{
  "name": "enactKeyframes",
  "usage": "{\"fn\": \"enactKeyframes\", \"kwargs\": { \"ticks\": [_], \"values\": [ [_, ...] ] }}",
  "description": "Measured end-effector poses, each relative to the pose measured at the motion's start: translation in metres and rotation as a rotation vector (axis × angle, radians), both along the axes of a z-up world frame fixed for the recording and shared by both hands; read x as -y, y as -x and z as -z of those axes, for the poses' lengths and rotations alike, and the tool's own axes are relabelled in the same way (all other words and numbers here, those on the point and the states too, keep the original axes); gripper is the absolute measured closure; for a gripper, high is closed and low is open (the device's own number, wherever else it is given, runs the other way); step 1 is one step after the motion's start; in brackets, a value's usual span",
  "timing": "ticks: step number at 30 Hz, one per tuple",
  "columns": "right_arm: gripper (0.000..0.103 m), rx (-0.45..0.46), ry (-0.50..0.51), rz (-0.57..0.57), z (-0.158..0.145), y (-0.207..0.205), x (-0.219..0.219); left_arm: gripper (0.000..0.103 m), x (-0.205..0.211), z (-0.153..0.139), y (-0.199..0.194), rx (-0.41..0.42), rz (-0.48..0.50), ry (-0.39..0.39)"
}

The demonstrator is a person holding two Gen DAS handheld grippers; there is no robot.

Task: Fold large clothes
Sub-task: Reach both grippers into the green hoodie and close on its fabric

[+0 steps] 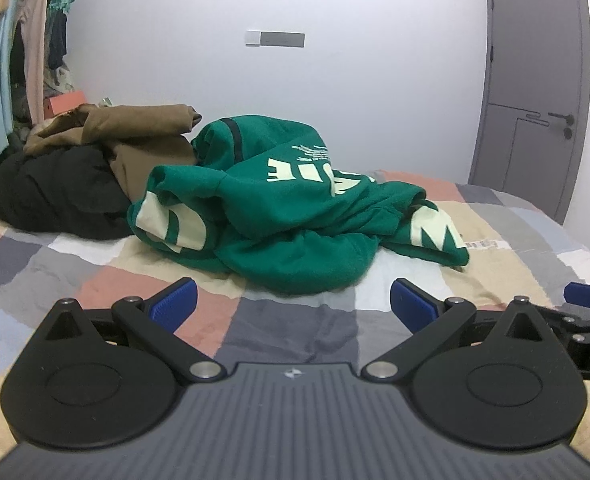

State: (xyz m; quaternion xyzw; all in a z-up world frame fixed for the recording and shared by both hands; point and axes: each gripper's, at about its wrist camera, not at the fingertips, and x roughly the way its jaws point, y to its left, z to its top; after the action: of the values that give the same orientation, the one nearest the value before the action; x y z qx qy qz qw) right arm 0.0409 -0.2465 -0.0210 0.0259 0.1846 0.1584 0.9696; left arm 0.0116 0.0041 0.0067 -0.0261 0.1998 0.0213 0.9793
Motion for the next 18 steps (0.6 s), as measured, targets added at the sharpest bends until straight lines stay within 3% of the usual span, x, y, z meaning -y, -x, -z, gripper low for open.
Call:
{"fn": "enactKeyframes", "kwargs": {
  "ticks": [8,13,15,18],
  "values": [
    [0.000,-0.046,-0.018,-0.028,0.003,-0.028,-0.015,0.000,-0.026,-0.006,-0.027,0.031,-0.038,-0.046],
    [0.000,-0.057,-0.031,-0.050,0.007,-0.052,-0.033,0.000,-0.046,-0.005,-0.057,0.002,-0.022,-0.099],
    [0.000,-0.073,-0.052,-0.060,0.012,-0.064,-0.040,0.000,-0.057,0.000,-0.068,-0.009,-0.035,-0.072],
    [0.000,-0.080,-0.056,-0.069,0.021,-0.085,-0.055,0.000,-0.076,0.005,-0.081,-0.028,-0.045,0.029]
  ]
}}
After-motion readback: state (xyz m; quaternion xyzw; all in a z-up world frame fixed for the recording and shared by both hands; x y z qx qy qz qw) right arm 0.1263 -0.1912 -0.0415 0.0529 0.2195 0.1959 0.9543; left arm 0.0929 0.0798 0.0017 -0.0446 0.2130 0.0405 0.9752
